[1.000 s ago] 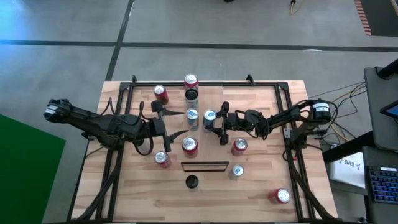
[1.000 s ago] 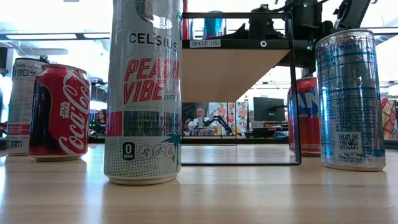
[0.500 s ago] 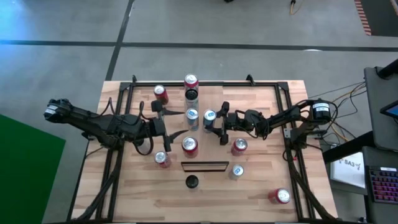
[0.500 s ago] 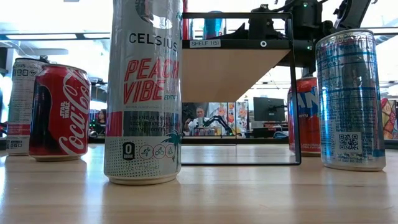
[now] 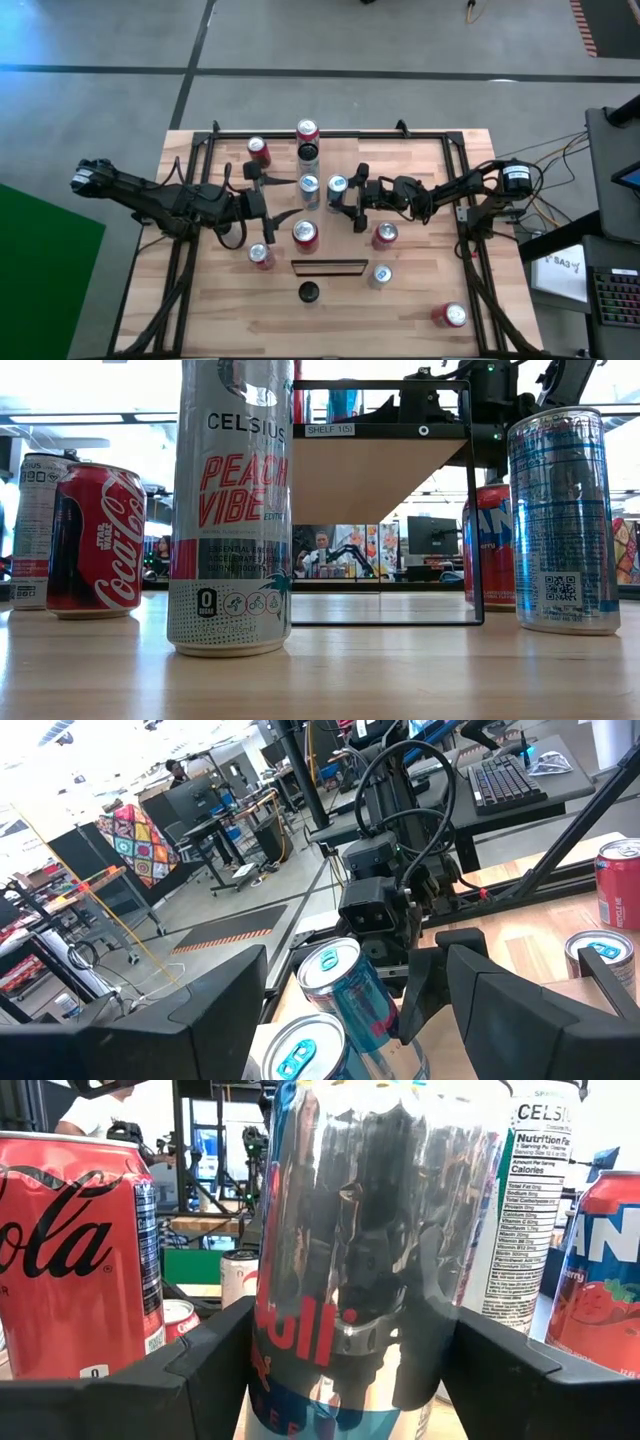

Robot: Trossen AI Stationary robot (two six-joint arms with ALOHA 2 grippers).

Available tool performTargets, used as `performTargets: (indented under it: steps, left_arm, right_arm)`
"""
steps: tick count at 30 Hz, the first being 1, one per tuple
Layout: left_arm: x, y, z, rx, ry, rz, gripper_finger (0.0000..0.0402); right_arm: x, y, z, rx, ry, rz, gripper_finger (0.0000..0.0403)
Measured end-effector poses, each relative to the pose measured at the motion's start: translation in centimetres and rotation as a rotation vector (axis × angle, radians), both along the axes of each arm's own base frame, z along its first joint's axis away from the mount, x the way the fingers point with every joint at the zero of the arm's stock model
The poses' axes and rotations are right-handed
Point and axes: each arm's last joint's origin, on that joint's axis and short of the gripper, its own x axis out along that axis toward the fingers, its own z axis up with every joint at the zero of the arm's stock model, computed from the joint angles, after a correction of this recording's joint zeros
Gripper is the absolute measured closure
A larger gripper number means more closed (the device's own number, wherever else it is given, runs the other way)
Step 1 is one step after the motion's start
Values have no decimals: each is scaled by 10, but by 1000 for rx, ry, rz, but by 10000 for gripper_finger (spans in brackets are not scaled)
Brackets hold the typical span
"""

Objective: Place canned beverage on shelf
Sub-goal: Put the left blue soda can on the shelf aligned with the other blue soda can

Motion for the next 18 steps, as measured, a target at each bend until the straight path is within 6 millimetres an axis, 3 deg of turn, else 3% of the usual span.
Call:
performTargets:
  steps: [18]
  left_arm:
    - [0, 0, 0, 0, 0, 0, 125]
  right_arm:
    - [0, 0, 1, 1, -4, 1, 105]
